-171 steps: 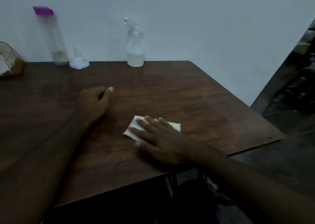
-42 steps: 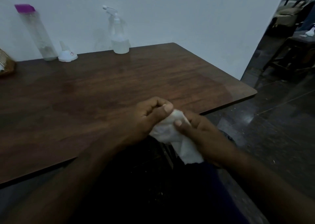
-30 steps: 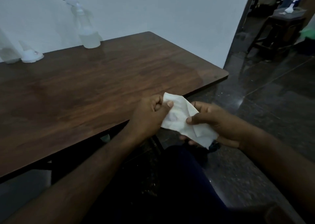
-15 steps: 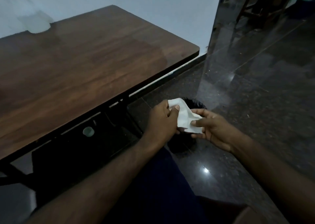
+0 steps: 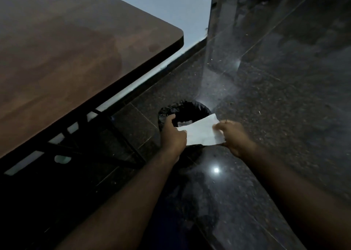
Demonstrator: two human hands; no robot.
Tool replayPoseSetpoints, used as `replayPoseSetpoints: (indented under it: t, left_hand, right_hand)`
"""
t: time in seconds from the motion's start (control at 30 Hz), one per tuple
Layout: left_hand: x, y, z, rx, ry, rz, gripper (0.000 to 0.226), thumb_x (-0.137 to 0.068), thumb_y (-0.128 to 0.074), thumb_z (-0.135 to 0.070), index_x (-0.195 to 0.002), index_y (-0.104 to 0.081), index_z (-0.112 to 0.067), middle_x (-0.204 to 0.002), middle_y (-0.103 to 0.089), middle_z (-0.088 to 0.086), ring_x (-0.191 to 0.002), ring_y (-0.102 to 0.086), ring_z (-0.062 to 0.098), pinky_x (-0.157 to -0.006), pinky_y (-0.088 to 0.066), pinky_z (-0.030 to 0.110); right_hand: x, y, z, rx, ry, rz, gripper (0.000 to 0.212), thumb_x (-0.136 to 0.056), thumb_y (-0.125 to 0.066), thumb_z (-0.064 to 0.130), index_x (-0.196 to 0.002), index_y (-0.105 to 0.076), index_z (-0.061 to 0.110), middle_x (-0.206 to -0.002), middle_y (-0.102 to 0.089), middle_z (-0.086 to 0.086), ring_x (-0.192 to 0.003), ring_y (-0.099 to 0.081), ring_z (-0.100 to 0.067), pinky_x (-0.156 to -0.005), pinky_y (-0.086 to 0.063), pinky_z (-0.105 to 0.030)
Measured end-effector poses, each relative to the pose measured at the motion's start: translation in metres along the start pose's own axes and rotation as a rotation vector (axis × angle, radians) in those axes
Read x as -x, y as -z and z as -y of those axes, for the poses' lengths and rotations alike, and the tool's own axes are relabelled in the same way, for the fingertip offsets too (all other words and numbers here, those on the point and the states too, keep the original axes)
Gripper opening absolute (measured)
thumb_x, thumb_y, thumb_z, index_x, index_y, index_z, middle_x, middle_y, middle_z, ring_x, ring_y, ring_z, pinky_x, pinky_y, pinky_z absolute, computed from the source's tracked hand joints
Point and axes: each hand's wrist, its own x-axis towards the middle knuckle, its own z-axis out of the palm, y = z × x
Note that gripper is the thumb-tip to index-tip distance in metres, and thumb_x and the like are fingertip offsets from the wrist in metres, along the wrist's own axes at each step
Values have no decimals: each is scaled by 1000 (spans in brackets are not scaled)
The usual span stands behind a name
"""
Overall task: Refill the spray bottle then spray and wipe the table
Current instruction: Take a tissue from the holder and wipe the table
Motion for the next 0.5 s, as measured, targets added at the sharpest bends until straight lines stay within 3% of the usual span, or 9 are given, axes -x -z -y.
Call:
replayPoseSetpoints:
  t: [0.07, 0.13, 0.17, 0.3, 0.37, 0.5]
  left_hand:
    - [-19, -13, 13, -40, 47, 27, 49, -89, -54, 8, -130, -54, -19, -106, -52, 2, -84, -55, 15, -66, -45, 19]
    - [-32, -20, 27, -70, 130, 99, 34, -89, -49, 10, -108, -66, -13, -92, -57, 3, -69, -54, 10, -47, -44, 12]
    - [-39, -24, 35, -79, 166, 125, 31, -90, -47, 11, -100, -67, -10, -86, -59, 3, -67, -56, 12, -47, -47, 13]
    - [-68, -38, 58, -110, 236, 113, 20, -89, -53, 11, -99, -68, 1, -94, -63, 14, -94, -64, 31, -82, -53, 37]
    - [-85, -44, 63, -140, 238, 116, 23, -88, -54, 10, -107, -66, 5, -101, -64, 16, -98, -63, 31, -88, -53, 37]
    - [-122, -49, 65, -191, 185, 110, 31, -88, -54, 7, -117, -62, 1, -116, -63, 20, -103, -60, 32, -91, -52, 39]
  right_hand:
    - [-24, 3, -17, 64, -41, -34, 17, -87, -59, 0, -74, -60, 11, -73, -60, -11, -61, -58, -22, -47, -51, -27]
    - [-43, 3, -34, 129, -69, -49, 16, -87, -61, 0, -74, -60, 8, -75, -59, -14, -65, -59, -24, -53, -56, -34]
    - [-54, 2, -43, 162, -80, -54, 12, -87, -63, 0, -76, -61, 6, -76, -60, -15, -69, -60, -26, -56, -56, -39]
    - [-95, -8, -60, 339, -35, -45, 5, -84, -63, -2, -81, -65, -5, -76, -60, -19, -72, -58, -27, -63, -55, -45]
    - [-116, -15, -55, 457, 36, -30, 8, -84, -62, 0, -82, -65, -8, -73, -59, -17, -70, -56, -24, -63, -50, -39]
    - [-157, -33, -34, 620, 178, 10, 10, -84, -62, 2, -74, -63, 5, -61, -51, -4, -57, -48, -17, -52, -37, -25]
